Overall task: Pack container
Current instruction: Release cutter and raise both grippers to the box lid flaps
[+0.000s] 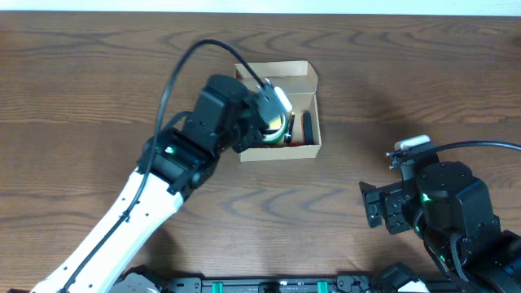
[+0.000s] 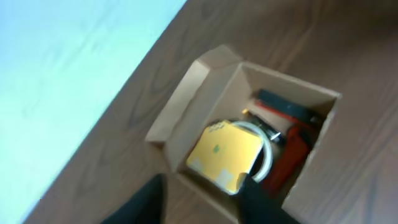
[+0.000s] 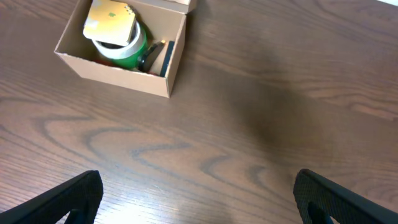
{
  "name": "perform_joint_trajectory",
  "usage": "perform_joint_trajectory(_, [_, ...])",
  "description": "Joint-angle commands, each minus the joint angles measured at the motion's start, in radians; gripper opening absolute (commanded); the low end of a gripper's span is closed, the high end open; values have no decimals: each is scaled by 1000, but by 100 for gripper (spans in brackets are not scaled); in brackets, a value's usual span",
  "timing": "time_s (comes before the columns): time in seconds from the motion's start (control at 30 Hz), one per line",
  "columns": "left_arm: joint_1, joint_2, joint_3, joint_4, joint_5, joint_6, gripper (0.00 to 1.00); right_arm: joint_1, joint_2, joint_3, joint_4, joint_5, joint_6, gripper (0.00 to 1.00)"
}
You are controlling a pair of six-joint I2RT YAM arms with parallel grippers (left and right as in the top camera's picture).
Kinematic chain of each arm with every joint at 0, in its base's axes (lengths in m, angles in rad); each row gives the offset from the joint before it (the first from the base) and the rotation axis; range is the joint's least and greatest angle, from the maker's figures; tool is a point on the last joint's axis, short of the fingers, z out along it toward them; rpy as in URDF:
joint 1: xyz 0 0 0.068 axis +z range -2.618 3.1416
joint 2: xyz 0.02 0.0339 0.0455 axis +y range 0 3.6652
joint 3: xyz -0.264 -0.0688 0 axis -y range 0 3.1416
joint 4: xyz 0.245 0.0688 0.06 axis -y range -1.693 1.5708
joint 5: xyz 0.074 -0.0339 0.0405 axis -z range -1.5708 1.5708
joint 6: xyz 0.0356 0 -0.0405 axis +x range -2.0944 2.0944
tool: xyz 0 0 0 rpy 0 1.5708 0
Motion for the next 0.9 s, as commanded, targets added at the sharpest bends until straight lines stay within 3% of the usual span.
perform_joint_trajectory(0.0, [80,13,13,-1,8,-257,6,-7,0,1,-1,1,-14,99])
perform_joint_trajectory(0.13, [187,14,13,1,110,-383,6,-7,0,1,0,-1,-14,99])
perform_joint_trajectory(0.23, [247,16,13,0,192,-386,6,-7,0,1,24,-10,-14,99])
perform_joint_trajectory(0.4, [296,31,12,1,184,-396,6,-7,0,1,29,-111,-14,99])
perform_joint_trajectory(0.63, [417,183,12,33,278,-604,6,-7,29,-16,209,-111,-6,98])
perform_joint_trajectory(0.77, [477,292,13,105,363,-695,6,-8,98,-66,309,-111,-6,66])
perform_joint_trajectory(0.87, [520,372,13,178,450,-768,6,-13,196,-119,406,-110,19,18])
